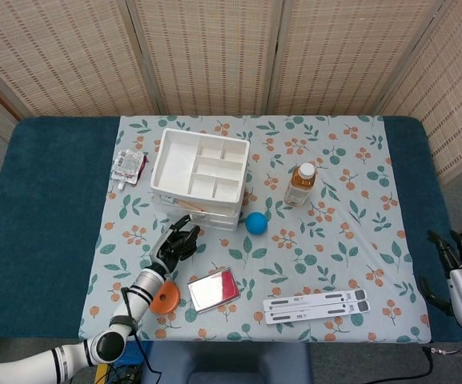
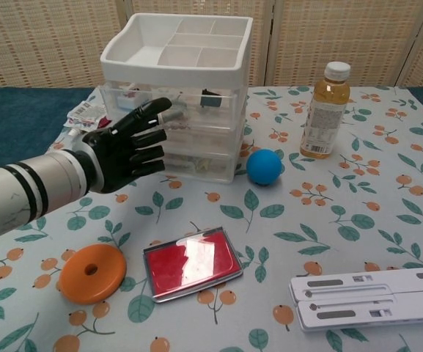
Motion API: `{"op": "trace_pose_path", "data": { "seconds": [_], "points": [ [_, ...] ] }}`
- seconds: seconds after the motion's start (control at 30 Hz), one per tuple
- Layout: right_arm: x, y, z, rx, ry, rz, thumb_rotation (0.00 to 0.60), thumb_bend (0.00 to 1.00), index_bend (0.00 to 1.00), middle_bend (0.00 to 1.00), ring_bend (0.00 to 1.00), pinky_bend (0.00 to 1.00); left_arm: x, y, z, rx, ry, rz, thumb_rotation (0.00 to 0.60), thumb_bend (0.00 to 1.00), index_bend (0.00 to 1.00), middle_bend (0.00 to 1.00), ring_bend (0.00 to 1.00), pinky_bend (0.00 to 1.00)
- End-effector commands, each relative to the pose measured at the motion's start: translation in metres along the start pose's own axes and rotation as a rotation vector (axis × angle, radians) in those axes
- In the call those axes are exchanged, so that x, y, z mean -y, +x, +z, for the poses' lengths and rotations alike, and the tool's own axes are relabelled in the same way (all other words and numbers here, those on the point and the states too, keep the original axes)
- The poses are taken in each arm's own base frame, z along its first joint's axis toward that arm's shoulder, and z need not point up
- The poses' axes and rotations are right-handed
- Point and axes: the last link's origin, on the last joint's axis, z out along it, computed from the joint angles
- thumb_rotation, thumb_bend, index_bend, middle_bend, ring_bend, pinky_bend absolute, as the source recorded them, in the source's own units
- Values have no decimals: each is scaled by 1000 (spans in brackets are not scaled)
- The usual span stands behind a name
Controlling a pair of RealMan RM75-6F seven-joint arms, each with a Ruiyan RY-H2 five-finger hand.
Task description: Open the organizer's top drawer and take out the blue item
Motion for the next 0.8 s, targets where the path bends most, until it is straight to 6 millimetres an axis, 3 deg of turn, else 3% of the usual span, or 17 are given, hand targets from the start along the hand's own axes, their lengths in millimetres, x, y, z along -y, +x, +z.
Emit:
{"op": "trace_pose_path", "data": {
  "seconds": [0.03,0.17,0.53,0.7,0.8],
  "points": [
    [0,0,0,-2,-1,0,600,404,48,190,83,99,3,0,-7,8,7,9,600,273,104,943,1000,1000],
    [-1,1,-1,-5,-3,0,600,404,47,190,83,99,4,4,-19,28,28,46,600,273,1,912,1000,1000],
    [-2,2,0,-7,3,3,600,404,48,190,83,99,-1,32,-57,33,42,335,600,273,3,869,1000,1000],
    [-2,0,1,-2,4,7,600,404,48,190,83,99,-17,47,-75,28,-3,553,600,273,187,863,1000,1000],
    [-3,0,1,-4,3,9,600,404,48,190,83,99,-30,59,-83,7,-65,724,600,273,238,861,1000,1000]
  ]
}}
